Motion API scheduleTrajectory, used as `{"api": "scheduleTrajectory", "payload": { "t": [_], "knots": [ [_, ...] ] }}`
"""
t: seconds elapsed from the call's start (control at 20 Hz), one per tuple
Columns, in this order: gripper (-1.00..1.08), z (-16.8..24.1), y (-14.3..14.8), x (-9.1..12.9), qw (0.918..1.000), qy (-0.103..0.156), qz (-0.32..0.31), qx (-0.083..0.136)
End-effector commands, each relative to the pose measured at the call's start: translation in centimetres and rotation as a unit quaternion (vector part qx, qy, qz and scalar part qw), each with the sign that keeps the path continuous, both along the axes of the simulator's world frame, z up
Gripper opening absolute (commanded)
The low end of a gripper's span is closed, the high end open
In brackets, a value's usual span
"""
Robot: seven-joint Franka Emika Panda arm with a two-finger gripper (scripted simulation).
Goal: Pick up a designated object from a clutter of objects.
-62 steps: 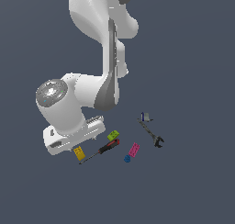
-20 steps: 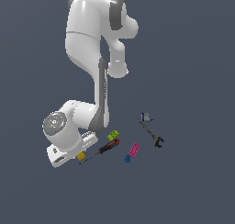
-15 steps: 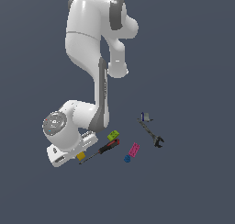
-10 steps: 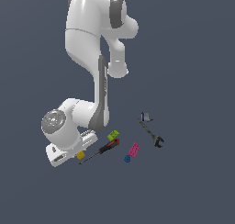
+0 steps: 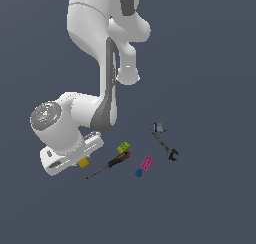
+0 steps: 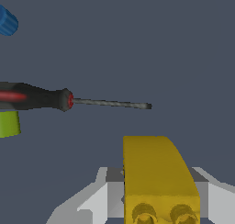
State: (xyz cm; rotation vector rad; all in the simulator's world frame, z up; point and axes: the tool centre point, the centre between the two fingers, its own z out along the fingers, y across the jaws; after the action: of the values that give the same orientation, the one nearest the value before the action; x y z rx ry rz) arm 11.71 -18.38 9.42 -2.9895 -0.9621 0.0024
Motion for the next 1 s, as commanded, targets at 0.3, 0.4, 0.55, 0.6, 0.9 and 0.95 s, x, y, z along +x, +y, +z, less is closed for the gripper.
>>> {"api": "scheduleTrajectory", "payload": {
  "t": [0.3,0.4,0.55,0.6,0.9,0.95],
  "knots": [
    [-1.0,9.8,-0.4,-0.7,1.0,-0.001,0.0,0.0],
    [-1.0,12.2,-0.5,-0.9,1.0,-0.001,0.0,0.0],
    [-1.0,15.7,-0.6,-1.1,1.0,-0.001,0.0,0.0],
    [-1.0,16.9,-0.7,-1.2,1.0,-0.001,0.0,0.0],
    [-1.0,23.5,-1.0,-1.5,1.0,-0.001,0.0,0.0],
    [-1.0,24.5,-1.1,-1.5,1.0,-0.001,0.0,0.0]
  ]
}}
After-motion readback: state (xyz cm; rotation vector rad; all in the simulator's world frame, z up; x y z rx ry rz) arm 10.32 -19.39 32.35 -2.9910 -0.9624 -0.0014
